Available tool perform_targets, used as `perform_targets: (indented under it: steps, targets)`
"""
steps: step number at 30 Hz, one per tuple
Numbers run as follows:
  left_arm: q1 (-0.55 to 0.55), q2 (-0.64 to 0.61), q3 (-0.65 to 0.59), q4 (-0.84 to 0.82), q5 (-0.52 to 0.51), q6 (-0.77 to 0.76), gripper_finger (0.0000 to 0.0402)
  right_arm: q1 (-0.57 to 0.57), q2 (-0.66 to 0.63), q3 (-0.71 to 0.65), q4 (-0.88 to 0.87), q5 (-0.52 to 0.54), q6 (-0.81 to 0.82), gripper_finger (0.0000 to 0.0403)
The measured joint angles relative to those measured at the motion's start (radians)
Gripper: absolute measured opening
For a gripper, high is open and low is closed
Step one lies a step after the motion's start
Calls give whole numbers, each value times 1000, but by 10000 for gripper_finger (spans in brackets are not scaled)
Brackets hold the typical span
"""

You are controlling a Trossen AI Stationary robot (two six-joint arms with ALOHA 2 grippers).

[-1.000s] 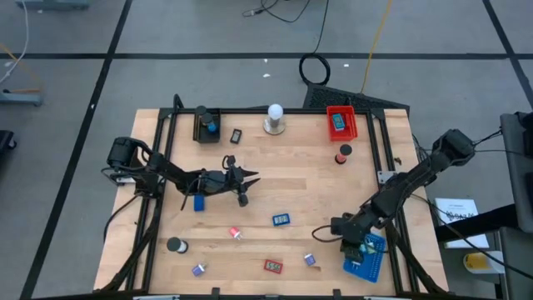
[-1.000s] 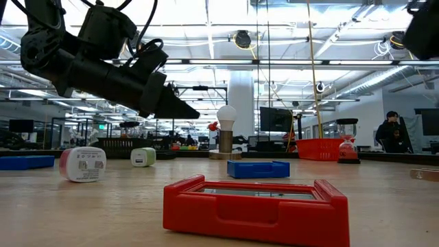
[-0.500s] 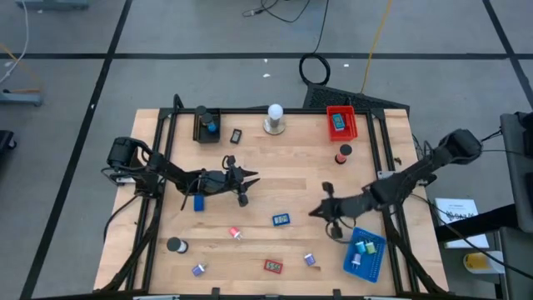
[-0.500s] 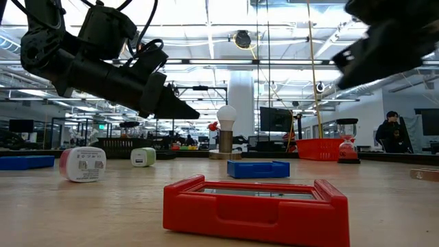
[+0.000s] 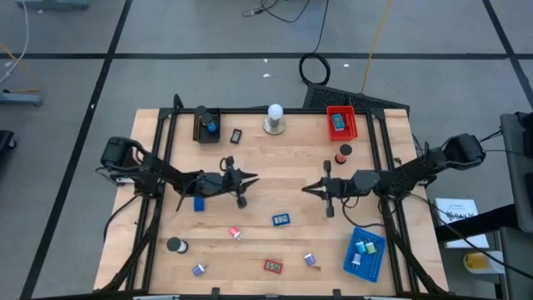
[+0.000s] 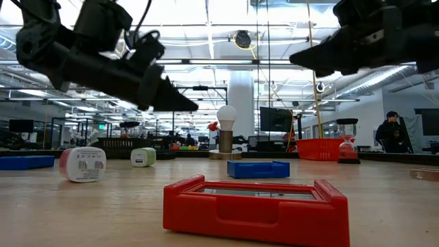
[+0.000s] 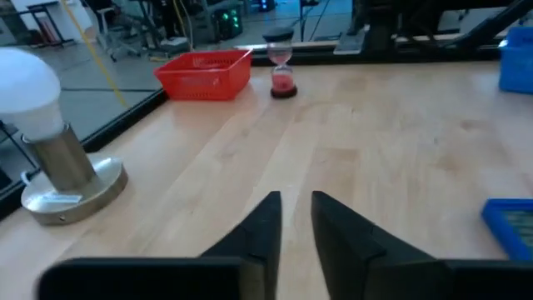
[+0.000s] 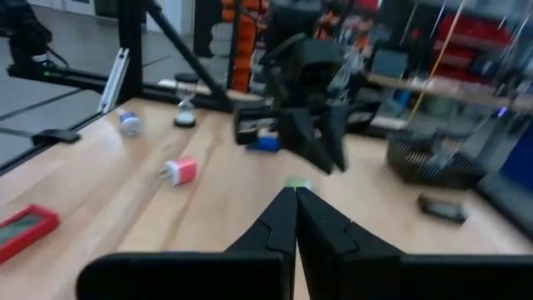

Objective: Pick & Place Office items
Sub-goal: Put the right blue digital clock into the red bin

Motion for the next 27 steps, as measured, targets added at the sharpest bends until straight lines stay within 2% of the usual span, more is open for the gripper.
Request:
perform_targets:
  steps: [5,9,13,19,27]
  targets:
    - [-53,-129,0,-132,-76,-13,7,-15,-1,3,83,2,-129,0]
    - [-100,-232,0,-281,-142,-58,14,-14,-1,3,86,0,-135,0]
    - [-132,-309,0,-406,-136,-151,16,-14,-1,3,79,0,-135,0]
    - [-139,-324,0,-422,-102,-228,17,-14,-1,3,79,0,-134,0]
    - [-42,-324,0,-455,-106,-334,20,-14,-1,3,78,0,-133,0]
